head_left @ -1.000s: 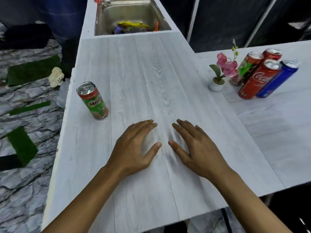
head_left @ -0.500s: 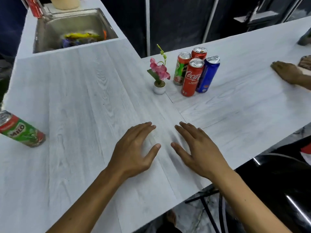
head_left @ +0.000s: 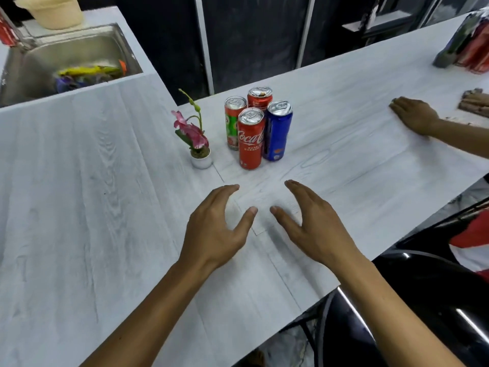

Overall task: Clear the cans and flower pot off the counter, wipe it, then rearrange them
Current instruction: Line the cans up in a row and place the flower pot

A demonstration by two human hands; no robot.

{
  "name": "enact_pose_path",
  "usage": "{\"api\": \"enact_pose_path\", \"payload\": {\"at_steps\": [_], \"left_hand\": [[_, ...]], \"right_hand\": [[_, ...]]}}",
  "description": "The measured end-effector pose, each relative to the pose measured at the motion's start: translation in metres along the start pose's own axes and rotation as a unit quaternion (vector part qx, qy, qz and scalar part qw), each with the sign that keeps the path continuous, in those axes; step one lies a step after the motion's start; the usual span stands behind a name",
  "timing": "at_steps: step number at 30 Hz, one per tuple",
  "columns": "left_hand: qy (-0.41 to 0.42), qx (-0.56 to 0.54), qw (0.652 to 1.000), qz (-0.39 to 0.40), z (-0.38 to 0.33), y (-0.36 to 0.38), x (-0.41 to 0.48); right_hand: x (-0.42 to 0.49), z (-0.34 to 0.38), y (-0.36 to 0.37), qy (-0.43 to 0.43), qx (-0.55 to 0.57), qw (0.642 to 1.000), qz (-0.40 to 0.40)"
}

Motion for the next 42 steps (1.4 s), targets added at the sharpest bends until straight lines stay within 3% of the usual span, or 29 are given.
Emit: {"api": "enact_pose_path", "payload": {"at_steps": [6, 14, 25, 42], "left_hand": [[-0.118, -0.12, 0.985, -0.048, -0.013, 0.007, 0.05], [-0.157, -0.161, 0.972, -0.073, -0.016, 0.029, 0.097], [-0.15, -0.145, 0.975, -0.074, -0.016, 0.036, 0.124], [-0.13, -0.135, 0.978, -0.089, -0.013, 0.029, 0.112]], "right_hand": [[0.047, -0.042, -0.033, 0.041, 0.081, 0.992, -0.083], [0.114, -0.081, -0.031, 0.066, 0.162, 0.979, -0.109], [0.155, -0.087, -0.013, 0.011, 0.163, 0.982, -0.095], [0.139, -0.085, -0.018, 0.012, 0.14, 0.982, -0.126]]}}
Point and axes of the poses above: each hand's wrist, its own x-axis towards the middle knuckle, its own y-axis out of the palm, z = x × y, the point moved 10 cm from there along x, towards the middle knuckle, and after that the axes turned 14 degrees about -y, right-handed, at the moved point
